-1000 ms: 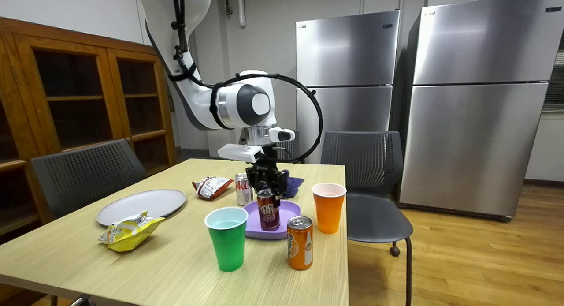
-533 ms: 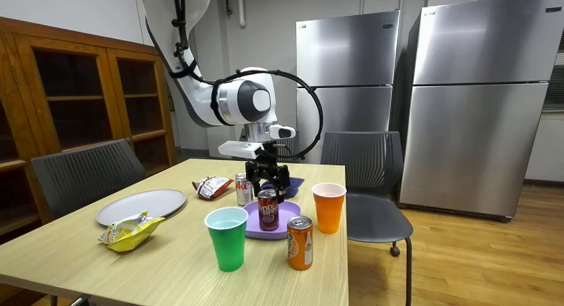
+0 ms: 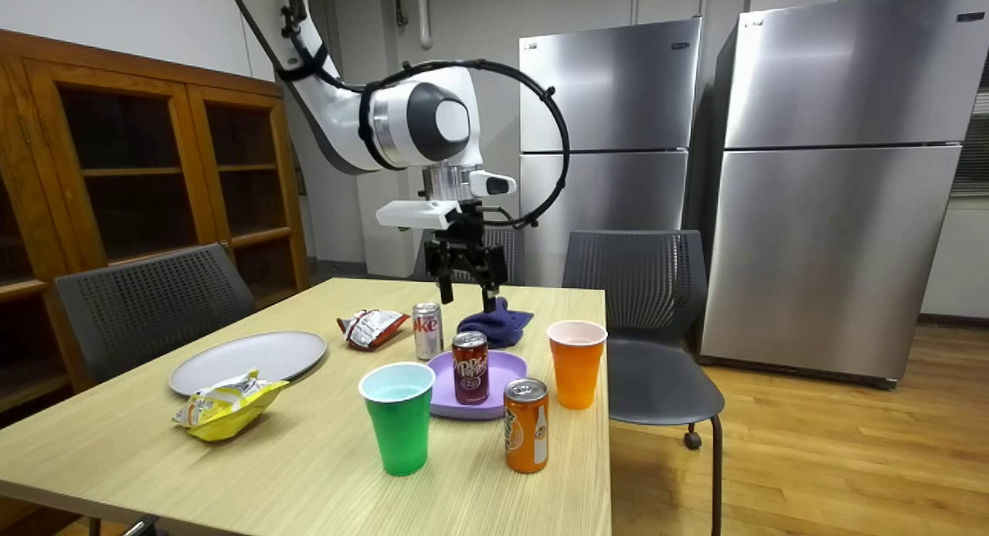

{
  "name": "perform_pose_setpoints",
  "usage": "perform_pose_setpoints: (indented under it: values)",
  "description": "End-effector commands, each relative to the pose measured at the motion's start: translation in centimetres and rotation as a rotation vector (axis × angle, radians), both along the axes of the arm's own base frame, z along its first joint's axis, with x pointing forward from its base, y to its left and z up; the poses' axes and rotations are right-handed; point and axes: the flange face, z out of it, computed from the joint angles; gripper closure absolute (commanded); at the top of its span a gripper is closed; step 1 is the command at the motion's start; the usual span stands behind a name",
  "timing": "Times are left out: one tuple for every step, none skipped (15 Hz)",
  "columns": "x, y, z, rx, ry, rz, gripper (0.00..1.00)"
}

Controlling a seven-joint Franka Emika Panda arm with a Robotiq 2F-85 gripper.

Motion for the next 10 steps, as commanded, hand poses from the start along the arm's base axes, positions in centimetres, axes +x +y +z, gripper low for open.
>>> perform_pose_setpoints:
  values:
    - [-3.1,1.6,3.5,0.037,0.003,0.025,0.00]
    - [-3.7,2.4,4.0,0.047,0.004,0.031,0.00]
    - [-4.3,2.9,4.5,0.053,0.001,0.037,0.00]
    - [-5.0,3.6,4.9,0.061,0.001,0.047,0.00]
    - [-5.8,4.2,5.1,0.065,0.000,0.054,0.00]
    - [-6.5,4.9,5.3,0.066,-0.001,0.069,0.00]
    - [-7.2,5.5,5.3,0.069,0.000,0.080,0.00]
    - [-8.0,6.1,5.3,0.064,0.000,0.092,0.00]
    - [-8.6,6.6,5.3,0.065,0.003,0.101,0.00]
    - [-9.3,7.2,5.1,0.063,0.007,0.109,0.00]
